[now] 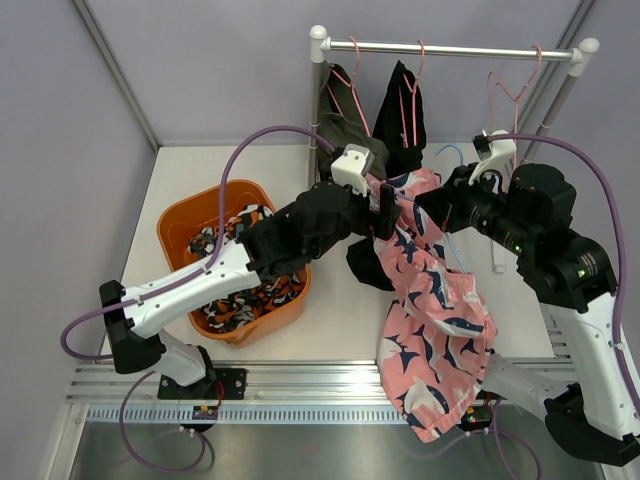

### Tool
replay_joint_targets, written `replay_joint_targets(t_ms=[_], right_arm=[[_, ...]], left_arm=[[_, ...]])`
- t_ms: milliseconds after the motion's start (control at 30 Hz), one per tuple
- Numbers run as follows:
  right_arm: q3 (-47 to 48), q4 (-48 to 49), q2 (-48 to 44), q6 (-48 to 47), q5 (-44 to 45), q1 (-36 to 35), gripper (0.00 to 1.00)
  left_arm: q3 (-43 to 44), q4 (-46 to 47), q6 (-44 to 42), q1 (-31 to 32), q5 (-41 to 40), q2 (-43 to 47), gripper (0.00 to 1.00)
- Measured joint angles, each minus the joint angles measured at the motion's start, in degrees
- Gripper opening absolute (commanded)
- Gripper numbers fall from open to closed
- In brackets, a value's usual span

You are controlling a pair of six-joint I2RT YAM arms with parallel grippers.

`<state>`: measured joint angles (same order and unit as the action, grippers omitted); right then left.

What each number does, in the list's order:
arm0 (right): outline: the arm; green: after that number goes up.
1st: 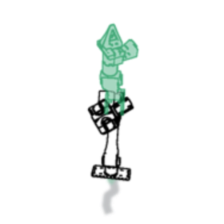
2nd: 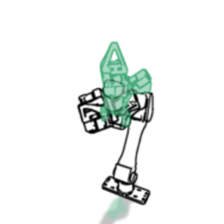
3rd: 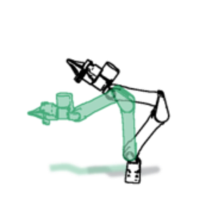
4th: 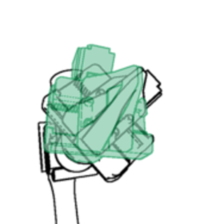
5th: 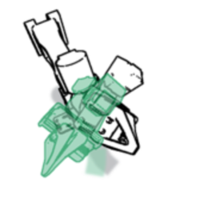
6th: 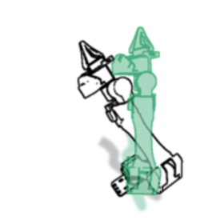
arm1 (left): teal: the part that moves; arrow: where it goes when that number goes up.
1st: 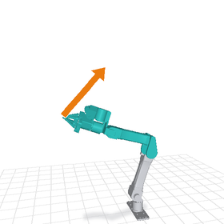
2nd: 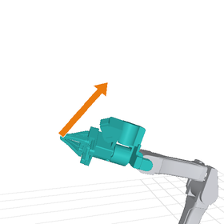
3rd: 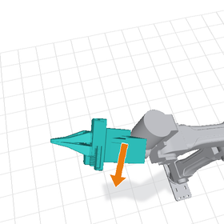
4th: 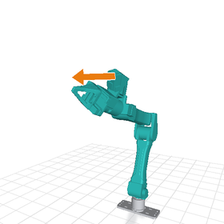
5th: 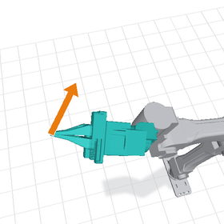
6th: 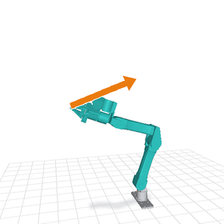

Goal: Remove the shorts from the hanger

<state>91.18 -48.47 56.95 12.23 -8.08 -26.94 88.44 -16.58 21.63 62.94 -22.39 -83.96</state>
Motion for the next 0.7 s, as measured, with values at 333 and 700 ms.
replay_joint_targets(t_ms=[333,700], right_arm=[[-0.2,0.2,-0.3,-0.1,0.0,0.0,0.00],[-0.7,0.1,-3.6,0.0,-1.0,0.0,0.00]], left_arm=[[-0.1,-1.3,1.1,0.1,-6.5,-0.8,0.24],[1.6,-2.0,-1.4,-0.2,-12.0,-1.4,0.00]])
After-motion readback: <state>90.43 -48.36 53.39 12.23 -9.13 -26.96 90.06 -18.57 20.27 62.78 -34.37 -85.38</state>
